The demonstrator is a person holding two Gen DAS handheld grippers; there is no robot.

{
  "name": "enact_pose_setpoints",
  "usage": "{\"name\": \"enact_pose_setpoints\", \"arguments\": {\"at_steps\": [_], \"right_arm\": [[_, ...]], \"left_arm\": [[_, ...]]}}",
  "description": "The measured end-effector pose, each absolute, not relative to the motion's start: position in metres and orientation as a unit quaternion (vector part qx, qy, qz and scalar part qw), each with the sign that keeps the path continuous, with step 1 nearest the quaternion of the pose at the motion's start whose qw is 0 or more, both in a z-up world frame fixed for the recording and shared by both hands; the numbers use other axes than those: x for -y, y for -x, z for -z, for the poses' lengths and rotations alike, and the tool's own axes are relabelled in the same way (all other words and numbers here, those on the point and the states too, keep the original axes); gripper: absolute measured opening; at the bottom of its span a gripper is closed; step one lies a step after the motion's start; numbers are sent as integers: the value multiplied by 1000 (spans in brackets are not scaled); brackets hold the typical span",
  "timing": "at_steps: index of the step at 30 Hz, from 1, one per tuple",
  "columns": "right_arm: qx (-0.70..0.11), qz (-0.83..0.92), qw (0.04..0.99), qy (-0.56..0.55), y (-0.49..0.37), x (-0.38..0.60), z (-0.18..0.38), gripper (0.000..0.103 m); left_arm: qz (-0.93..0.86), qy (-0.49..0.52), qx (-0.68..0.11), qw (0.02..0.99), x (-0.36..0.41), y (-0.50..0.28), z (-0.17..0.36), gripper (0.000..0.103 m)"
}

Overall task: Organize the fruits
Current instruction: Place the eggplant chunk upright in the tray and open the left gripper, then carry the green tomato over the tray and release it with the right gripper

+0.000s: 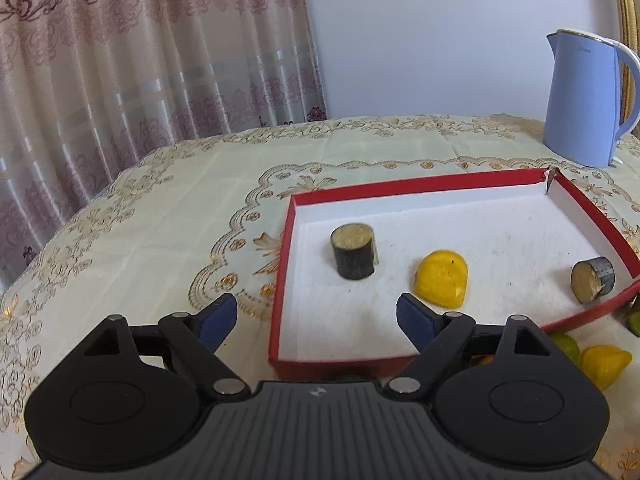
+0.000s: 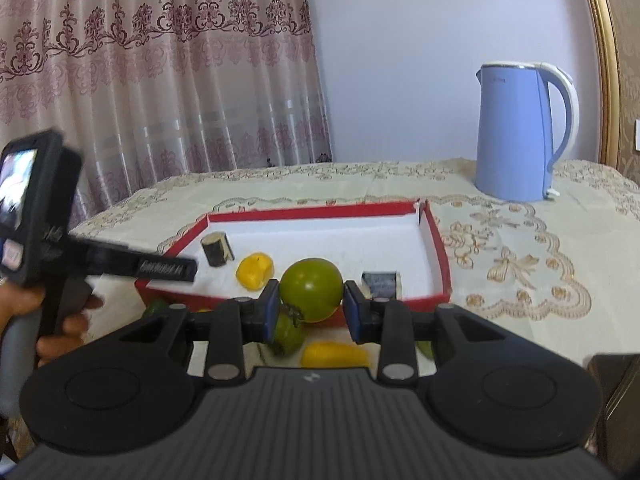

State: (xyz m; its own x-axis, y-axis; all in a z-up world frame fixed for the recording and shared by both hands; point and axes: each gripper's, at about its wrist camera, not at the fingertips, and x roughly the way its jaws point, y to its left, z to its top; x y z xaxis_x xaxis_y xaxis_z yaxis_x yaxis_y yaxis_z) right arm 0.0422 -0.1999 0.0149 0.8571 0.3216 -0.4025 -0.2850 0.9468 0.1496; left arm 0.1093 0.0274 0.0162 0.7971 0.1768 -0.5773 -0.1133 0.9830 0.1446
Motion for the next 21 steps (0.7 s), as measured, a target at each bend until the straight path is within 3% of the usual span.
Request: {"name": "enact_pose_setpoints", "arguments": {"at_steps": [9,12,21], "right_arm": [[-206,-152,966,-30,-68,193,-31,32],[-205,-149,967,-28,-76,189,-33,32],[-213,-146,966,-24,-95,180,-31,32]], "left_arm": [[-80,-41,-312,946,-36,-96,-12,88],[-85,-42,-307,947,-38,-93,-11,97],[-82,-41,-302,949,-39,-83,-7,97]]}}
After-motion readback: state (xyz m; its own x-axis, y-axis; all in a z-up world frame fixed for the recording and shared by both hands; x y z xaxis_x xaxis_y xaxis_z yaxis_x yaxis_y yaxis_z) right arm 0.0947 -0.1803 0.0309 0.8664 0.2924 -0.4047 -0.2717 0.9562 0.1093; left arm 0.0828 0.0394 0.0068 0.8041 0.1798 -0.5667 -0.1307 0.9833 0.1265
